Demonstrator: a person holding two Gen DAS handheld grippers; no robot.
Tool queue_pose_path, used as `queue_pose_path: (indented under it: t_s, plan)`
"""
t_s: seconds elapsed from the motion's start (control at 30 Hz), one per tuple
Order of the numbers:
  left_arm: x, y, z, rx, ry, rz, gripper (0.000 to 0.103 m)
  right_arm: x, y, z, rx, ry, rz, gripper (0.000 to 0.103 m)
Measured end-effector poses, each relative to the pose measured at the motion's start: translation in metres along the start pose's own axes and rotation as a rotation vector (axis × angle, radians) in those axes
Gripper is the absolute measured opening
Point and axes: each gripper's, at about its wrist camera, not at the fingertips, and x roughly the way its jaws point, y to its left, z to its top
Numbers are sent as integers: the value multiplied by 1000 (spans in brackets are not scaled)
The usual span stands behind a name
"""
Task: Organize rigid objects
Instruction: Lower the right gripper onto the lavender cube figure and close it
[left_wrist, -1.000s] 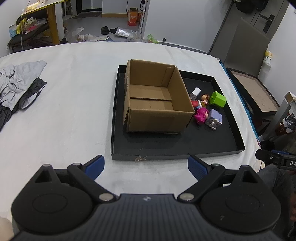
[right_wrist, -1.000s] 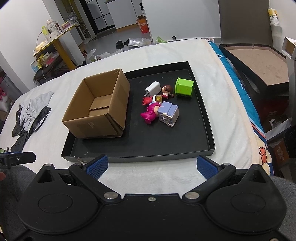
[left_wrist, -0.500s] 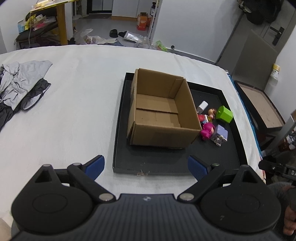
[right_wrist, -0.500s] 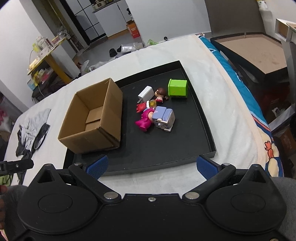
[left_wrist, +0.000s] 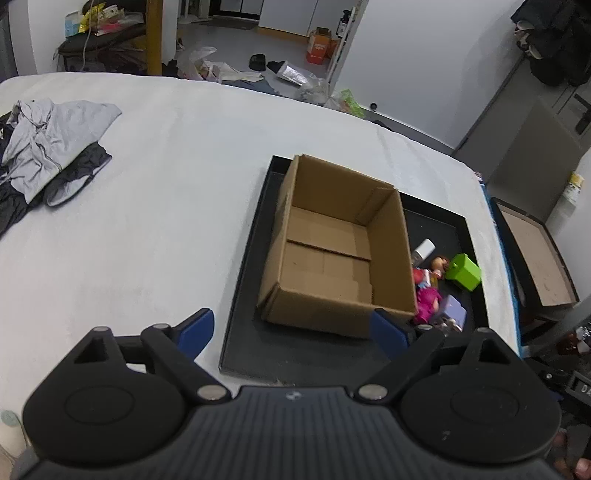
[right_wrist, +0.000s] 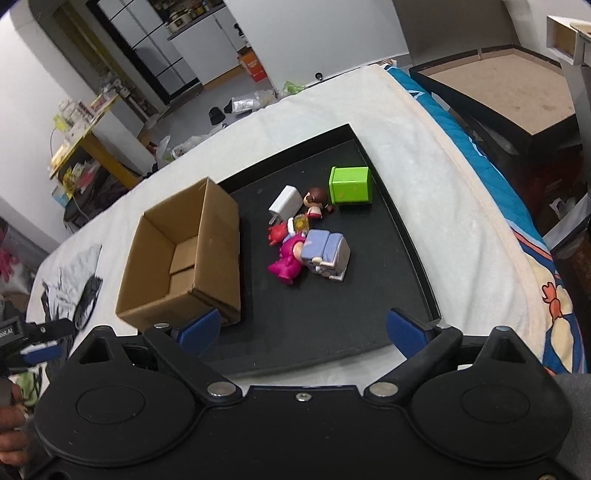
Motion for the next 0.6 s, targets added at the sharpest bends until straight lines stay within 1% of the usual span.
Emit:
queue_pose_path:
  t_s: [0.13, 0.17, 0.23, 0.33, 0.4, 0.47, 0.6]
  plan:
    - [10, 2, 8, -36, 23, 1, 83, 7, -5, 8, 55, 20, 24, 91]
    - [13, 4, 9, -47, 28, 3, 81, 8, -6, 10, 67, 20, 27, 89]
    - [17, 5, 13, -63, 33, 6, 77, 9, -7, 14, 77, 17, 20, 88]
    - [26, 8, 18, -89, 44, 17, 68, 14, -8, 22, 92, 25, 22, 86]
    - [33, 11, 21, -115, 57, 17, 59, 19, -9, 27, 101, 34, 19, 82]
    - [40, 13, 24, -133, 70, 13, 54, 23, -10, 32, 112, 38, 22, 78]
    - [51, 17, 28, -158, 84, 21, 46, 33, -13, 40, 126, 51, 6, 77]
